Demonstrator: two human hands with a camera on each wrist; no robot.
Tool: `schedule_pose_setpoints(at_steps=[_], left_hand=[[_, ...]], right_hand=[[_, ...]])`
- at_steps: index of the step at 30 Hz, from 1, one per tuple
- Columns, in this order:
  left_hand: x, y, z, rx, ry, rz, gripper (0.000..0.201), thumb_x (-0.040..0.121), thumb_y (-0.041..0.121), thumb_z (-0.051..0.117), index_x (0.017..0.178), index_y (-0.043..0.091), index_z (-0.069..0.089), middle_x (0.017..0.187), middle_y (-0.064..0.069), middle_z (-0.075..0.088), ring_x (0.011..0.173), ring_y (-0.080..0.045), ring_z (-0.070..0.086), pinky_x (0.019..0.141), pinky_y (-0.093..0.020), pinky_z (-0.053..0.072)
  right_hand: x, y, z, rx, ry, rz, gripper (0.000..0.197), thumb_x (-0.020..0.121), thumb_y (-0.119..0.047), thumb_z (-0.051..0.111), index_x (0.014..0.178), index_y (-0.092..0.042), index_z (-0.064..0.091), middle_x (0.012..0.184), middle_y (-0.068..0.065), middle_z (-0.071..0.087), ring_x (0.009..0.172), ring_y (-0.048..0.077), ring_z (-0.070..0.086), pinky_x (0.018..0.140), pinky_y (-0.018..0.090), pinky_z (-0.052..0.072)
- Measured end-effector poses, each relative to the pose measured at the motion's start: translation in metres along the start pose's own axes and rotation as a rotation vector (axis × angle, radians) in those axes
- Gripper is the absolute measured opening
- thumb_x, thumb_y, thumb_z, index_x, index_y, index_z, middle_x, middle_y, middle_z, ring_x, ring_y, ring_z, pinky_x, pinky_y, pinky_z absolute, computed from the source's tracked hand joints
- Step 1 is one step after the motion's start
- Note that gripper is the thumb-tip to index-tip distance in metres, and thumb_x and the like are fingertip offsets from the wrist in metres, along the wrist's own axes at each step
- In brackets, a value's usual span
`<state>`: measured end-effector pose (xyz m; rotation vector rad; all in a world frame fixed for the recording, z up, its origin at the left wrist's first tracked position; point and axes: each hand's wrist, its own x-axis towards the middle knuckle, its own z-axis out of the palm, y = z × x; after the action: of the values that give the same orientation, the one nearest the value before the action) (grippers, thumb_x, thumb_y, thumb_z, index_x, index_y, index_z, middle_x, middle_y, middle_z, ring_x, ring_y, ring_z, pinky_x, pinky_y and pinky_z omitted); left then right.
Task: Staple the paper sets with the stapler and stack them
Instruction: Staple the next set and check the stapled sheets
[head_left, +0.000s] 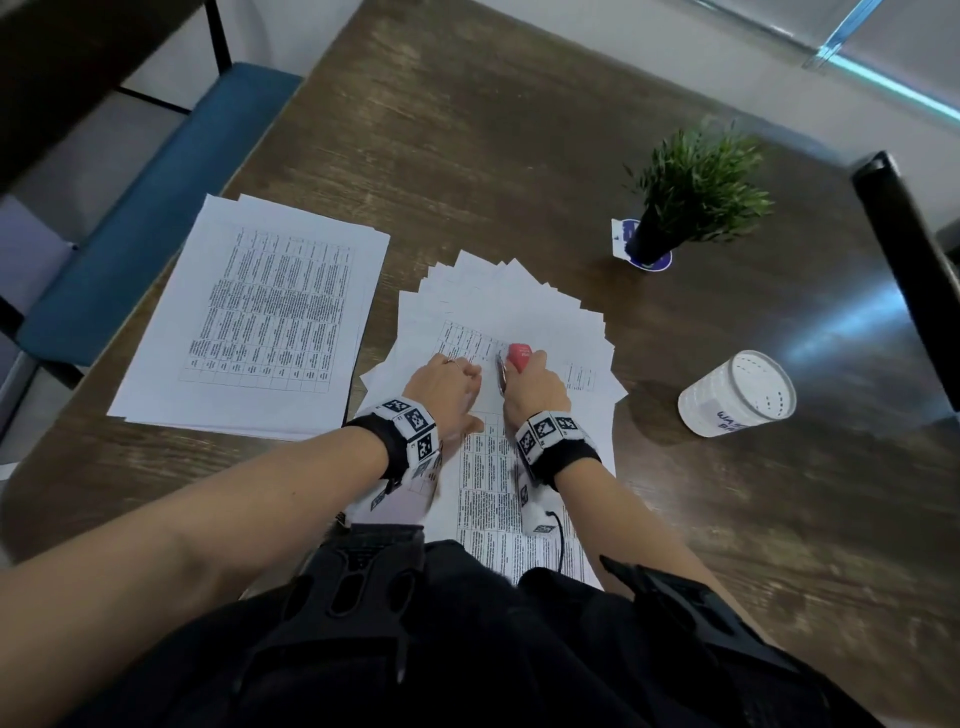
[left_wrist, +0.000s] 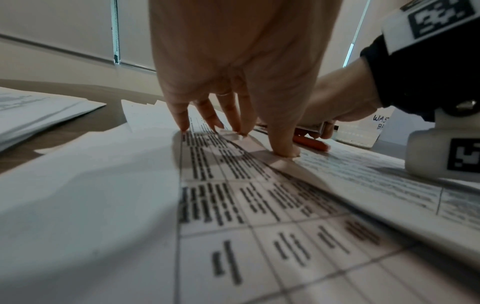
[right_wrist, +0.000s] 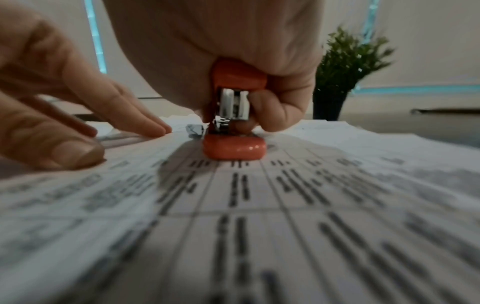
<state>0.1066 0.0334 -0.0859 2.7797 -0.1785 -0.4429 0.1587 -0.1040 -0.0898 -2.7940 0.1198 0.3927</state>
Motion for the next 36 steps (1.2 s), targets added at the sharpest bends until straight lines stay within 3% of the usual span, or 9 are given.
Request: schedule_pose_setpoints(at_steps=[3,8,12,15,22,25,30,36], left_hand=[[-0.001,-0.002,0.000,-0.051,0.019,-0.040,0.072,0.079,0.056,0.070,0.132,0.011,0.052,0.151,-0.006,0.031,0.131,-0.030,0.034,0.106,-0.038,0.034],[-0.002,-0.004,0.003,-0.032,0.029,-0.071,0.079,0.077,0.062,0.068,0.135,0.012,0.050,0.151,-0.005,0.028,0.129,-0.030,0.035,0.104,-0.038,0.036],[-0.001,0.001,0.005,0.098,0.051,-0.084,0.080,0.078,0.068,0.060,0.137,0.015,0.048,0.145,-0.004,0.038,0.125,-0.028,0.038,0.101,-0.039,0.039],[-0.001,0.002,0.004,0.213,0.083,-0.090,0.078,0.078,0.073,0.054,0.132,0.017,0.050,0.139,-0.002,0.044,0.124,-0.026,0.040,0.103,-0.043,0.033],[0.005,0.005,0.002,0.302,0.068,-0.089,0.078,0.075,0.076,0.052,0.128,0.019,0.055,0.135,-0.001,0.048,0.125,-0.027,0.040,0.109,-0.050,0.024],[0.005,0.004,0.003,0.292,0.063,-0.104,0.079,0.075,0.076,0.054,0.130,0.019,0.053,0.135,-0.001,0.048,0.126,-0.027,0.039,0.110,-0.051,0.023],[0.008,0.004,0.001,0.283,0.055,-0.113,0.077,0.073,0.077,0.056,0.125,0.020,0.057,0.132,0.001,0.049,0.124,-0.026,0.041,0.110,-0.050,0.023],[0.008,0.006,0.005,0.291,0.066,-0.129,0.075,0.076,0.075,0.054,0.126,0.020,0.055,0.133,0.000,0.048,0.124,-0.026,0.041,0.111,-0.052,0.020]], right_hand=[[-0.004,0.010,-0.001,0.077,-0.026,0.039,0.042,0.101,-0.047,0.037,0.117,-0.008,0.041,0.111,0.020,0.063,0.100,0.039,0.060,0.074,0.039,0.041],[-0.018,0.010,0.003,-0.151,-0.027,-0.108,0.043,0.101,-0.047,0.036,0.124,-0.011,0.041,0.107,0.017,0.065,0.097,0.037,0.062,0.071,0.037,0.040],[-0.021,0.004,0.005,-0.252,-0.006,-0.119,0.044,0.101,-0.047,0.034,0.126,-0.011,0.039,0.106,0.015,0.066,0.095,0.035,0.064,0.067,0.035,0.039],[-0.020,0.000,0.005,-0.285,-0.008,-0.113,0.047,0.101,-0.049,0.034,0.127,-0.011,0.038,0.106,0.014,0.066,0.096,0.034,0.064,0.067,0.034,0.038],[-0.017,-0.019,0.007,-0.108,-0.027,0.031,0.040,0.100,-0.043,0.042,0.119,-0.007,0.043,0.110,0.014,0.066,0.102,0.033,0.063,0.078,0.037,0.046],[-0.011,-0.015,0.007,-0.235,-0.019,-0.065,0.031,0.102,-0.035,0.041,0.118,-0.009,0.042,0.108,0.013,0.067,0.099,0.033,0.064,0.071,0.035,0.040],[0.001,-0.004,0.003,-0.353,0.021,-0.234,0.039,0.101,-0.047,0.034,0.116,-0.011,0.041,0.105,0.010,0.066,0.093,0.033,0.065,0.066,0.035,0.038],[0.007,-0.020,0.007,-0.240,0.007,-0.141,0.037,0.102,-0.041,0.037,0.117,-0.008,0.041,0.108,0.014,0.066,0.098,0.034,0.063,0.068,0.036,0.038]])
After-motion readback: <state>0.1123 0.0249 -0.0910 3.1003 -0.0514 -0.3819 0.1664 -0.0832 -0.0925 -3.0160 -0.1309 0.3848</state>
